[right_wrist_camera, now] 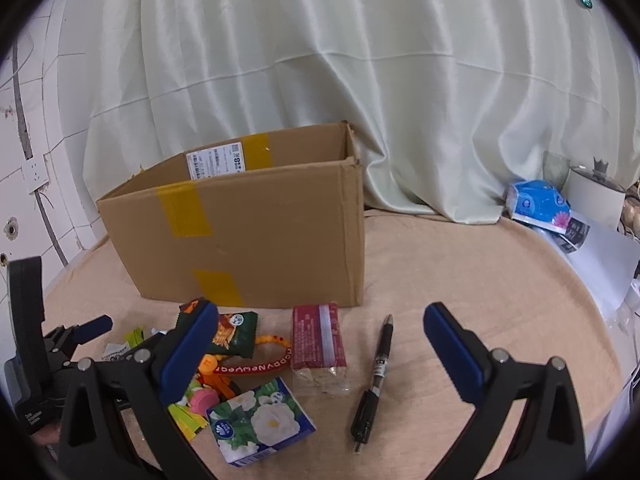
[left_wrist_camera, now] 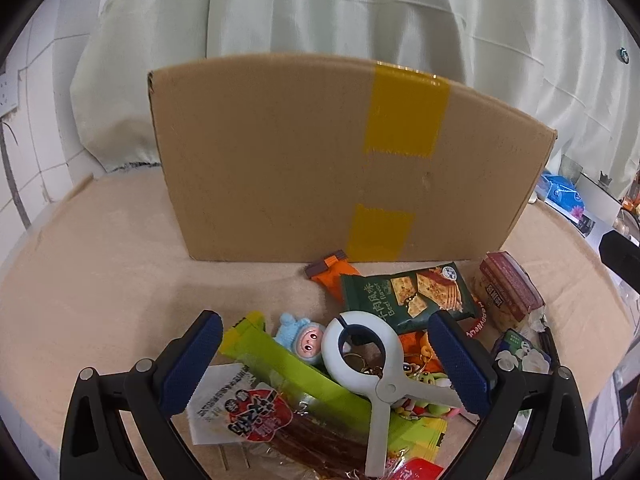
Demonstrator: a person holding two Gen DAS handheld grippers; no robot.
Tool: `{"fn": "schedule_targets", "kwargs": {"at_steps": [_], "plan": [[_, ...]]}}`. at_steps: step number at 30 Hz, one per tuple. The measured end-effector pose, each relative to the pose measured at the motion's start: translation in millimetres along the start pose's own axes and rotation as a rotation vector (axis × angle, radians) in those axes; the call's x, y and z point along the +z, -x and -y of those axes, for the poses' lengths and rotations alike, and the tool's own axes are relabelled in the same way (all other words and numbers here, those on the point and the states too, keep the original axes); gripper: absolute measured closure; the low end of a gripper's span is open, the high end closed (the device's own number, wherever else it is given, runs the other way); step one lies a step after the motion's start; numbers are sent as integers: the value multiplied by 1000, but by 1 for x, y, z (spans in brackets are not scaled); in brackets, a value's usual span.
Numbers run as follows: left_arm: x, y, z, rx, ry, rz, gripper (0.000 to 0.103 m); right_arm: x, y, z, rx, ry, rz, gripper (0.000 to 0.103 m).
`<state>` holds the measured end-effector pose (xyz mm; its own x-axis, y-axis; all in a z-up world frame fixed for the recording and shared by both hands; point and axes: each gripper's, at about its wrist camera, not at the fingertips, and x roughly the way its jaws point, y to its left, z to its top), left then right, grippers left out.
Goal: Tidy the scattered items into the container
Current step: 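Lower the left gripper onto the white clothespin clip and close it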
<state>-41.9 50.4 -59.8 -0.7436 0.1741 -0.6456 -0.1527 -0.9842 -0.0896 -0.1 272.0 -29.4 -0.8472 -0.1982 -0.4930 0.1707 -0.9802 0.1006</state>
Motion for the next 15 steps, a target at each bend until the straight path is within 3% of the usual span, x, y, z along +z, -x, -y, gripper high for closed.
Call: {"fn": "schedule_targets", "kwargs": {"at_steps": [7,12,14,15], "plan": [[-2,-13,10,-12,-30,-13,1,-1,-3,4,7,-7,-9,0],[-7,-24,16,52,-69,-16,24,-1,-3,6,14,-13,-11,0],[-9,-26,16,24,-70,-24,37,-1,-3,8,15,-17,-9,0],[-9,-26,16,15,-65,-24,38,-1,-3,8,14,-17,-9,0]]}}
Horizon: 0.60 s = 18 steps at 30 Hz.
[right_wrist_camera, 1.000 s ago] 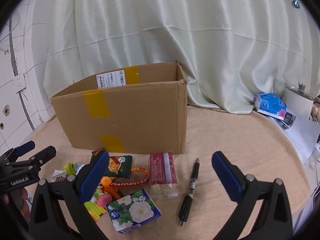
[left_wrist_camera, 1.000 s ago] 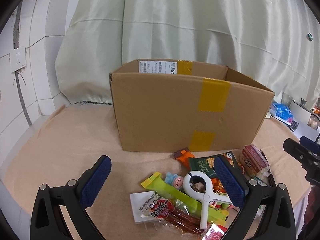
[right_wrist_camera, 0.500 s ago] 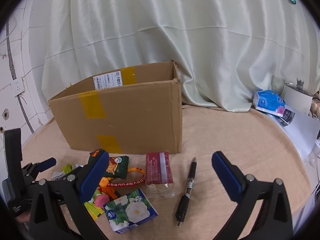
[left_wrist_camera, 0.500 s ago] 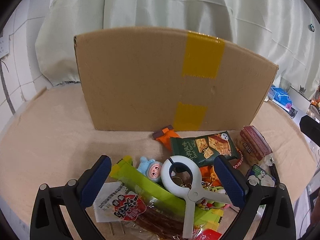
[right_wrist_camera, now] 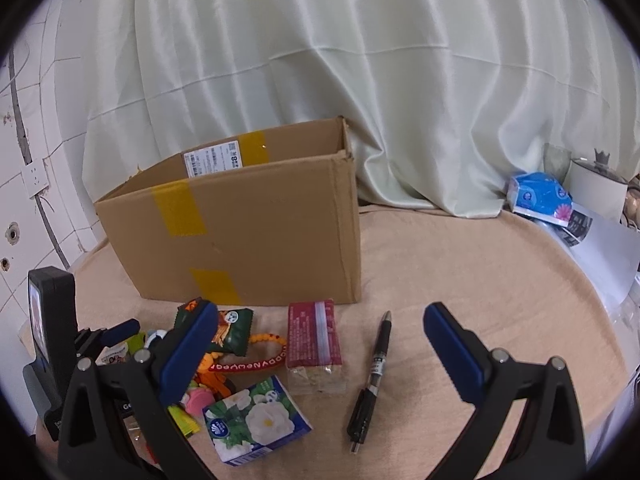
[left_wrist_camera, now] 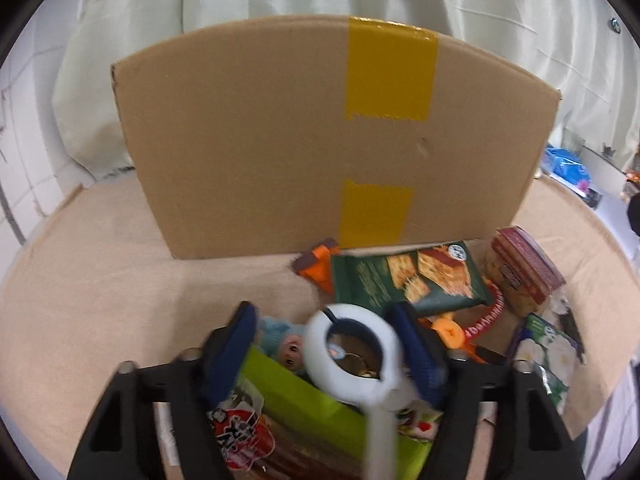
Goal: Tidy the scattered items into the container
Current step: 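Lower the left gripper onto the white clothespin clip and close it, then lift the white clip with the left gripper while the right gripper grasps the dark green snack bag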
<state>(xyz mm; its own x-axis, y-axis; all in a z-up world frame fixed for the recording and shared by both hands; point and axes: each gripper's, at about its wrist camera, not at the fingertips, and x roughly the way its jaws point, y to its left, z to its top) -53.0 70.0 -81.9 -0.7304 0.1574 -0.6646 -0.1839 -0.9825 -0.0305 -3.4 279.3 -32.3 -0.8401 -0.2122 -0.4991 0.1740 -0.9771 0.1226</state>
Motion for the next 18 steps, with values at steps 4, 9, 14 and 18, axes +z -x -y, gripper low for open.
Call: {"fn": "schedule_targets", "kwargs": {"at_steps": [4,9,14,18], "plan": [[-3,-6,3,4,-15,-2,38,-1,0,0,1,1,-3,0],[-1,-11,-2,1,-4,2,59,0,0,1,5,5,-5,0],[8,-7,-7,1,-1,27,59,0,-2,1,8,3,-7,0],[16,3,-10,12,-4,53,59,-1,-4,-1,25,9,-9,0]]}}
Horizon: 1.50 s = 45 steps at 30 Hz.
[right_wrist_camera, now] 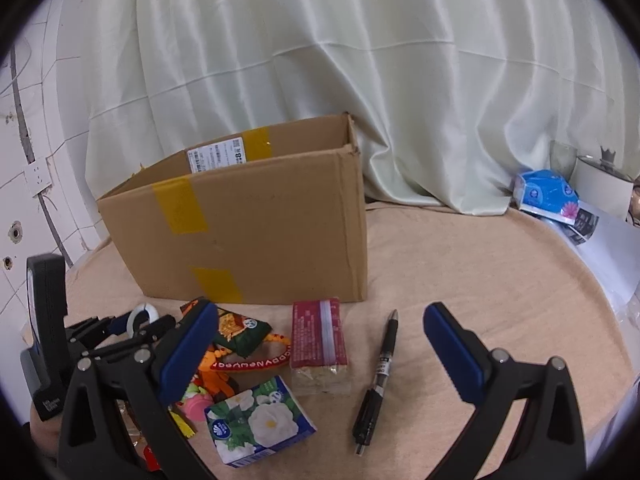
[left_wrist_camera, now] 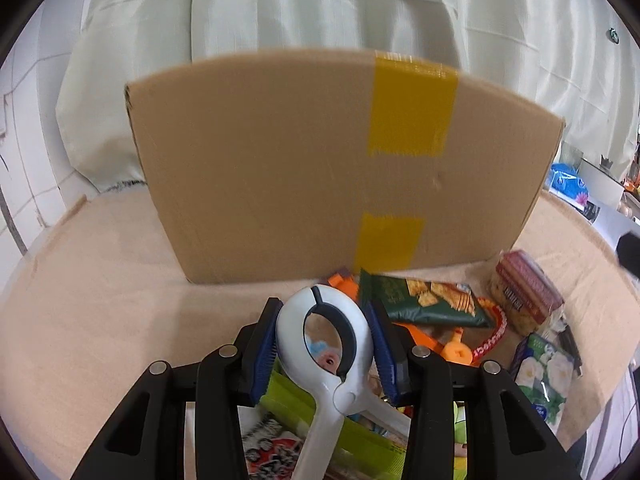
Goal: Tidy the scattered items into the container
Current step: 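Lift the white clip with the left gripper while the right gripper grasps the dark green snack bag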
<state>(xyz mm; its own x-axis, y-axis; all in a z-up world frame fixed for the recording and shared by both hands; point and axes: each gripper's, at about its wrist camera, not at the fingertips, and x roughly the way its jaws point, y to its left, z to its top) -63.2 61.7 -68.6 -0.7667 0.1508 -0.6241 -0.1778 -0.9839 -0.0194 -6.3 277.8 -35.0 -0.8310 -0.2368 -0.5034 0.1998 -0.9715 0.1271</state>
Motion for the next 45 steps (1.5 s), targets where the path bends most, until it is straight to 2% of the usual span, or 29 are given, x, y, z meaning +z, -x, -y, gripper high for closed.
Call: {"fn": "schedule_targets", "kwargs": {"at_steps": [5,9,12,14,17,19,21,22,26,30,33,37,40,43,44,45], "plan": [[3,21,-14,28,11,33,59,-1,-3,-10,51,37,4,0],[-8,37,-29,58,45,54,59,-8,-15,-28,70,126,-17,0],[0,43,-52,54,54,57,59,-10,-29,-49,99,212,-58,1],[-1,45,-59,67,57,68,59,-8,-39,-64,113,281,-76,5],[1,45,-71,54,84,82,59,-9,-56,-86,57,435,-124,18],[-1,45,-81,54,90,83,59,-13,-68,-96,21,543,-161,31],[1,44,-89,50,102,86,59,-18,-76,-103,7,608,-197,41],[0,46,-94,44,112,92,59,-19,-80,-107,1,633,-215,42],[1,50,-106,39,130,102,59,-24,-83,-123,65,722,-256,42],[2,54,-113,31,142,115,59,-23,-98,-133,-38,815,-277,42],[1,55,-116,25,147,117,59,-24,-110,-136,-83,857,-301,42],[3,56,-119,26,155,118,59,-19,-120,-135,-79,870,-312,42],[4,56,-118,24,153,120,59,-18,-132,-130,-118,886,-333,42],[4,55,-117,21,154,118,59,-12,-137,-125,-83,878,-343,43],[4,55,-117,21,157,119,59,-10,-140,-123,-86,869,-353,46],[4,54,-116,20,159,117,59,-9,-142,-122,-87,869,-357,65]]}}
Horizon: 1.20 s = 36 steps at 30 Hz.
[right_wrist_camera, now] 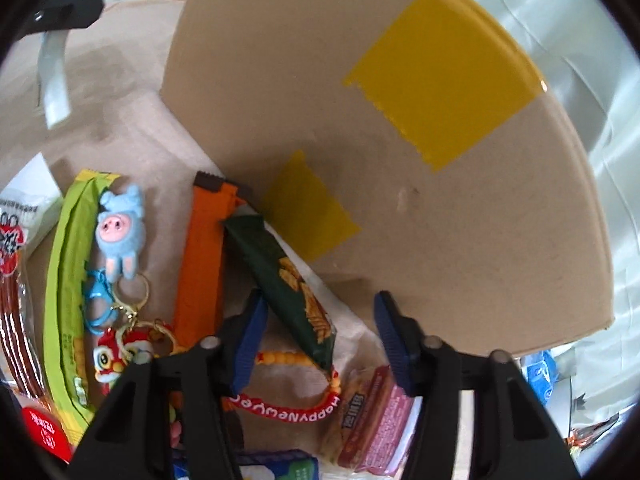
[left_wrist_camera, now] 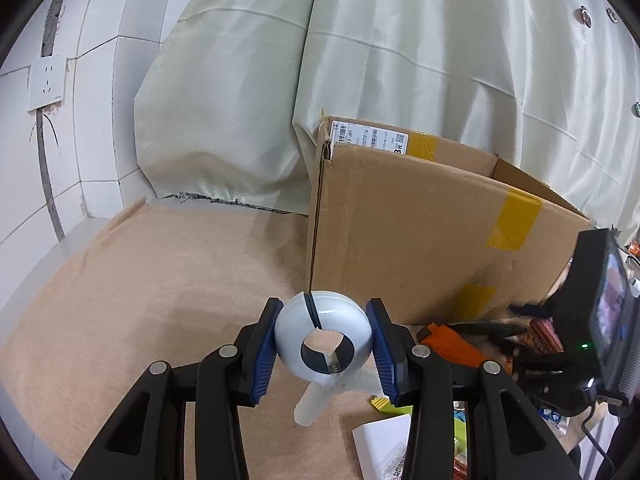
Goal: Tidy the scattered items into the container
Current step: 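Lift the white clip with the left gripper while the right gripper grasps the dark green snack bag, then carry the white clip and green snack bag with both grippers over the box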
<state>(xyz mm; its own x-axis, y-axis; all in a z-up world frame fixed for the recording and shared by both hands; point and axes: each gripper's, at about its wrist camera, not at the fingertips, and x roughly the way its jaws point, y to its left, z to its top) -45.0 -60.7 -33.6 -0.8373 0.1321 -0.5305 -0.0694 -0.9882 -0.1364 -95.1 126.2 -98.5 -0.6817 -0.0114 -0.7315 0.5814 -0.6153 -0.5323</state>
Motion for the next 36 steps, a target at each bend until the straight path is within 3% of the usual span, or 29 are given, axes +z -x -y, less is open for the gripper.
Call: {"fn": "schedule_targets", "kwargs": {"at_steps": [1,6,18,20,21,24,26,28,36], "plan": [[0,0,0,0,1,1,59,0,-4,2,7,3,-10,76],[1,3,0,-1,2,4,59,-2,-2,17,44,-28,9,81],[12,26,28,-29,-13,44,59,-32,87,83,142,-354,279,87],[11,29,36,-38,-20,44,59,-18,103,101,149,-412,313,87],[10,30,39,-40,-22,43,59,-27,109,82,156,-444,333,87],[8,33,50,-50,-36,40,59,-34,129,76,161,-533,383,87],[6,36,56,-53,-45,38,59,-75,153,58,171,-582,409,87],[5,38,62,-55,-54,38,59,-80,157,62,163,-621,422,88],[1,43,76,-51,-68,32,59,-101,146,61,178,-634,365,89]]}}
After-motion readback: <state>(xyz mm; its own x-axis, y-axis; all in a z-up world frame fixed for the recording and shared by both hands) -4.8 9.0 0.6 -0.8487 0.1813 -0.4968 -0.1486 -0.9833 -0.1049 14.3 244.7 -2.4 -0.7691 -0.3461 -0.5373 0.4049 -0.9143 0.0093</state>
